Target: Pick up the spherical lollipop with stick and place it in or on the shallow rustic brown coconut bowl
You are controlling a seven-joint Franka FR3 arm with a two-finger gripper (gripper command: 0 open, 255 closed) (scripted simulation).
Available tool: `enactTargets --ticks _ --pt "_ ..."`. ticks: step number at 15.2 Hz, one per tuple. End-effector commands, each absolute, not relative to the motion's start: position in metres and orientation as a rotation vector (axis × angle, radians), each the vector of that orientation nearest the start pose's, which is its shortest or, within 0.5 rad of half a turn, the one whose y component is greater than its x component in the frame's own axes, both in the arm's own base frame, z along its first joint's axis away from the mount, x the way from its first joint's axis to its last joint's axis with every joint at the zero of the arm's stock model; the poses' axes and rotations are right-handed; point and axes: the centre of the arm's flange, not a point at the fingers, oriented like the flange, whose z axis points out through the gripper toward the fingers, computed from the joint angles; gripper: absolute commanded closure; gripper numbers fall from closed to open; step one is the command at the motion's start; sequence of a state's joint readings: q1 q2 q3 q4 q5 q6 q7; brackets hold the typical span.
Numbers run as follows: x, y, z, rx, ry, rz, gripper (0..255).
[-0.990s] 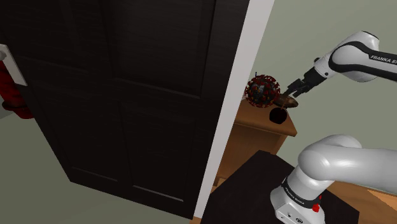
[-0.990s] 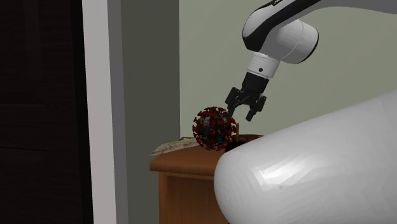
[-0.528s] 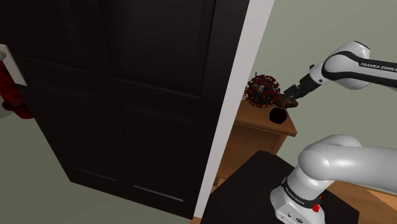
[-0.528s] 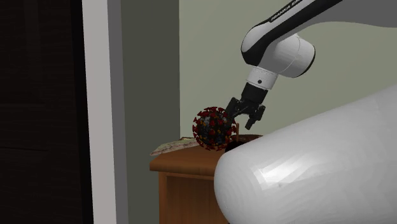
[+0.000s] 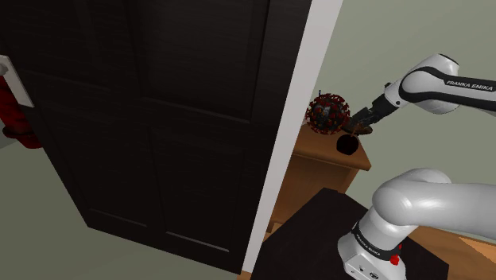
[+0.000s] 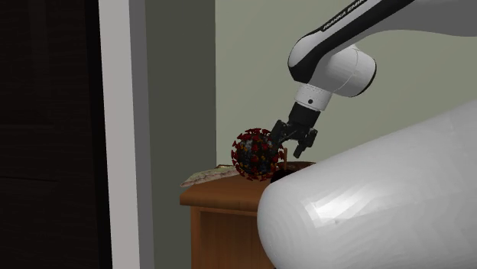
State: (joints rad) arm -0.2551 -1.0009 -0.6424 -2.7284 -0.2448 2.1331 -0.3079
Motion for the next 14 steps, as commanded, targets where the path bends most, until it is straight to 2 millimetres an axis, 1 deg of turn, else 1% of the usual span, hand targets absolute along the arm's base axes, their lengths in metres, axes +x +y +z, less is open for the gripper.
enactTargets --ticks 1,10,14 --pt "0.196 -0.262 0.472 -2.918 0.462 -0.625 255" --pt "0.196 -0.262 0.472 -2.918 0.462 -0.625 255" --pt "0.196 -0.262 0.493 -2.918 0.462 -0.625 255"
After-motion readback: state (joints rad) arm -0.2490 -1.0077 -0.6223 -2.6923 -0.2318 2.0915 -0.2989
